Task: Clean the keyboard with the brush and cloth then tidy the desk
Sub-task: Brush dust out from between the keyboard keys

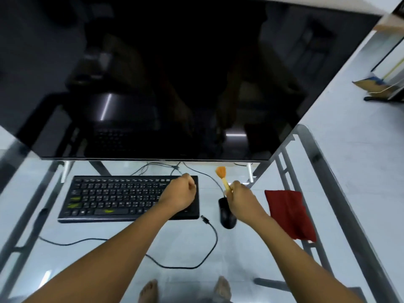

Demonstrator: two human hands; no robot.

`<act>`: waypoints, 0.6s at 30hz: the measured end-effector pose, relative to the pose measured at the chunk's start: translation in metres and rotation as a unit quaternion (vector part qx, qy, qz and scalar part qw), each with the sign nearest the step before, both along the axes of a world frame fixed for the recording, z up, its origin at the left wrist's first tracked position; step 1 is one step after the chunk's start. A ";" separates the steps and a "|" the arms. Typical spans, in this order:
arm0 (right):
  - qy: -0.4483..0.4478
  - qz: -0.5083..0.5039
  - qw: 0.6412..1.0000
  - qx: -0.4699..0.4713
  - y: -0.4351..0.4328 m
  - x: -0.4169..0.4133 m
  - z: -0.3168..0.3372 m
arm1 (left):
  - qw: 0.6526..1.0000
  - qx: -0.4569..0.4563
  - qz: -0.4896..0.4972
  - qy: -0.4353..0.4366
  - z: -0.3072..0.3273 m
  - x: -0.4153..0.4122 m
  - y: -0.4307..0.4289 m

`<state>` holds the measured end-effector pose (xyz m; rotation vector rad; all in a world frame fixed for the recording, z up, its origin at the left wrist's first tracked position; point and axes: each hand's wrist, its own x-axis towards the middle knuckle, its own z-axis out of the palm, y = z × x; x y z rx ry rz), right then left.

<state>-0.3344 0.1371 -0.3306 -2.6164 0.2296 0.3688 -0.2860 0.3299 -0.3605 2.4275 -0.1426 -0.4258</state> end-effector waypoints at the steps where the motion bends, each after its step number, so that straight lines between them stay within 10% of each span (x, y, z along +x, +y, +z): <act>1: -0.008 0.011 1.000 0.005 0.019 0.004 0.007 | 1.000 0.008 -0.006 -0.014 0.001 -0.003 0.022; 11: -0.068 -0.078 0.974 0.203 0.162 0.030 0.034 | 0.967 0.040 0.137 -0.213 -0.020 -0.018 0.229; 18: -0.121 -0.159 0.925 0.324 0.234 0.033 0.005 | 0.969 -0.016 0.187 -0.157 -0.052 -0.004 0.314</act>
